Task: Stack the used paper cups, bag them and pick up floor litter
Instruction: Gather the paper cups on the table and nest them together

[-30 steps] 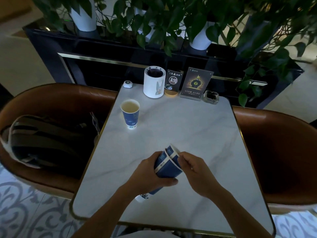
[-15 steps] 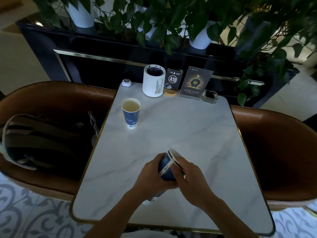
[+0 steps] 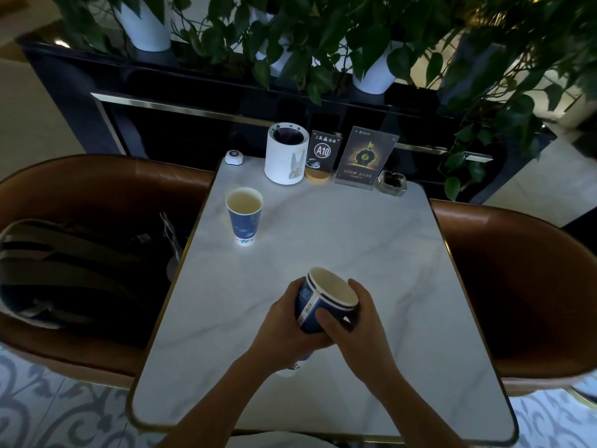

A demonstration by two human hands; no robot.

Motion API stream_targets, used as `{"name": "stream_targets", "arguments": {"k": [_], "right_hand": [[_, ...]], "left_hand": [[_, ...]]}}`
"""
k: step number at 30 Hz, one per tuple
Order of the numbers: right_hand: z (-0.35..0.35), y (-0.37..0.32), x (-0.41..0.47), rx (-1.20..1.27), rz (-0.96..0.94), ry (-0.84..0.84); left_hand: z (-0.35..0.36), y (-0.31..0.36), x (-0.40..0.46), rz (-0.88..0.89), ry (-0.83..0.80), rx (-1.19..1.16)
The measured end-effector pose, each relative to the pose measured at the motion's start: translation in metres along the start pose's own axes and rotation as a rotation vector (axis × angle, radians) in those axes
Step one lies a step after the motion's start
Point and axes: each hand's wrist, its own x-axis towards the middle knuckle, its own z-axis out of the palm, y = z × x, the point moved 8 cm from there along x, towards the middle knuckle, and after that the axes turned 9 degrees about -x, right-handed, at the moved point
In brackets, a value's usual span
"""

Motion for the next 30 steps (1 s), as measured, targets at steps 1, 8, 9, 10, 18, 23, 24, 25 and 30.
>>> {"name": "stream_targets", "arguments": {"k": [1, 8, 9, 10, 18, 23, 24, 25, 30], "right_hand": [[-0.002, -0.001, 0.002, 0.013, -0.003, 0.019], [-0.008, -0.007, 0.014, 0.023, -0.029, 0.062], [-0.008, -0.007, 0.015, 0.024, -0.024, 0.062], [-0.007, -0.006, 0.017, 0.021, -0.022, 0.058], [-0.004, -0.005, 0.036, 0.003, -0.002, 0.031], [-0.012, 0.005, 0.056, -0.03, -0.001, 0.047], [-0.013, 0.008, 0.059, -0.043, 0.0, 0.049], [-0.013, 0.012, 0.062, -0.053, 0.003, 0.048], [-0.007, 0.025, 0.074, -0.098, 0.011, 0.027]], "left_hand": [[0.001, 0.001, 0.002, 0.0, -0.011, -0.003], [0.001, 0.0, 0.011, -0.012, -0.024, -0.043], [0.001, -0.001, 0.012, -0.015, -0.024, -0.046], [0.001, -0.002, 0.013, -0.016, -0.024, -0.051], [-0.007, -0.01, 0.02, -0.075, -0.09, -0.017], [-0.045, -0.042, 0.026, -0.175, -0.053, 0.163], [-0.056, -0.048, 0.028, -0.197, -0.01, 0.167], [-0.068, -0.053, 0.031, -0.208, 0.049, 0.167], [-0.122, -0.056, 0.05, -0.168, 0.381, 0.196]]}}
